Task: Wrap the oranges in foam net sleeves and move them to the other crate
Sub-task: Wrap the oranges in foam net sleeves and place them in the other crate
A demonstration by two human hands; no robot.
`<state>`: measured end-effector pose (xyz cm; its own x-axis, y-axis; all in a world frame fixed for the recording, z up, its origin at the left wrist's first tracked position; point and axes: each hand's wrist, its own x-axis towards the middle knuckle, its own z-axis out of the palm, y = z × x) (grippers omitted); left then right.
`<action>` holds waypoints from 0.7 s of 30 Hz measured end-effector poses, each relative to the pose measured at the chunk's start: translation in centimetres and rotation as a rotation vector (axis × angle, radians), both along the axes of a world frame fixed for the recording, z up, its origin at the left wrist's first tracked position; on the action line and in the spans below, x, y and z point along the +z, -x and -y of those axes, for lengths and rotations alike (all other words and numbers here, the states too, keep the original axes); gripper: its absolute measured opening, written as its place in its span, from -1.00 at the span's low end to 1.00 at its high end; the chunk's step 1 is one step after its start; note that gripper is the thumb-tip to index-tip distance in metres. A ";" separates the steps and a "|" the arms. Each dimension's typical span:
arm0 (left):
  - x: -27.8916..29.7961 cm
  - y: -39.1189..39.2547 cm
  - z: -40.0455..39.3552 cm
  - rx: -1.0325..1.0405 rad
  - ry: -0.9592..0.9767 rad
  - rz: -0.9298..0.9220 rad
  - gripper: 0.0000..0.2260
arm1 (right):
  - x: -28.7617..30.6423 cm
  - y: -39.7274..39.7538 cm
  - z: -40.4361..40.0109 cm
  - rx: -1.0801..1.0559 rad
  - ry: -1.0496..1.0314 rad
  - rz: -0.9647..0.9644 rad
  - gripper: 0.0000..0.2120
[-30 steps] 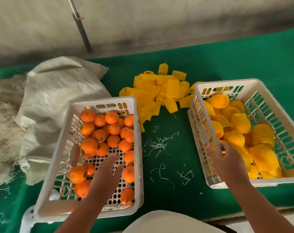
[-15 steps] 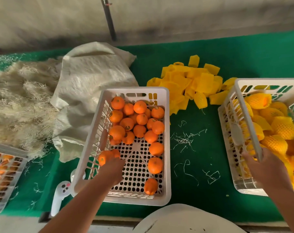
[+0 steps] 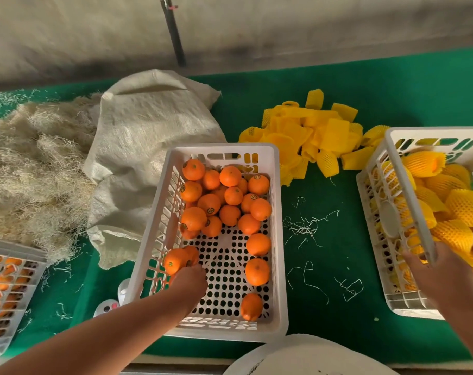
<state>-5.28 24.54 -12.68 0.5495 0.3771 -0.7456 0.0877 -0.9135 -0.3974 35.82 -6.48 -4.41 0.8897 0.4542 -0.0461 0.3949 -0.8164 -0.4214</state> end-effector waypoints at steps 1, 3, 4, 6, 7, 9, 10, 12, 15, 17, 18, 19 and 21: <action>0.1 0.0 0.0 -0.045 -0.008 -0.021 -0.64 | 0.0 0.0 0.0 0.005 0.000 0.002 -0.68; 0.5 -0.3 0.0 -0.130 -0.026 -0.086 -0.69 | 0.1 0.1 -0.1 0.006 0.001 0.010 -0.68; 0.7 -0.5 -0.1 -0.161 -0.025 -0.119 -0.71 | 0.2 0.1 -0.2 0.004 0.002 0.012 -0.68; 1.1 -1.2 -0.6 -0.147 0.008 -0.161 -0.72 | 0.3 0.2 -0.2 0.003 0.004 0.010 -0.70; 1.6 -1.5 -0.8 -0.092 0.033 -0.166 -0.71 | 0.3 0.3 -0.2 0.003 0.005 0.009 -0.71; 2.7 -1.9 -1.2 0.046 0.084 -0.099 -0.65 | 0.5 0.3 -0.2 0.003 0.005 0.006 -0.72; 3.1 -1.9 -1.3 0.127 0.126 -0.016 -0.61 | 0.5 0.4 -0.2 0.003 0.005 0.004 -0.72; 3.7 -1.7 -1.3 0.321 0.241 0.175 -0.51 | 0.6 0.4 -0.2 0.004 0.006 0.005 -0.72; 4.0 -1.6 -1.5 0.691 0.422 0.445 -0.39 | 0.6 0.5 -0.1 0.004 -0.001 -0.010 -0.72; 3.6 -1.4 -1.7 0.938 0.567 0.632 -0.41 | 0.6 0.5 -0.1 0.003 -0.010 -0.020 -0.73; 3.4 -1.2 -1.7 1.059 0.644 0.715 -0.43 | 0.6 0.5 -0.1 0.002 -0.010 -0.025 -0.73; 3.2 -1.1 -1.7 1.183 0.720 0.786 -0.44 | 0.7 0.4 -0.1 0.000 -0.007 -0.031 -0.72; 3.2 -1.0 -1.5 1.408 0.850 0.885 -0.45 | 0.7 0.4 -0.1 0.003 -0.001 -0.039 -0.72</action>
<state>-4.29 26.07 -9.46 0.4881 0.5679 -0.6628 0.7580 0.1005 0.6444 35.45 -6.39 -3.75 0.8859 0.4568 -0.0804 0.3803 -0.8147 -0.4377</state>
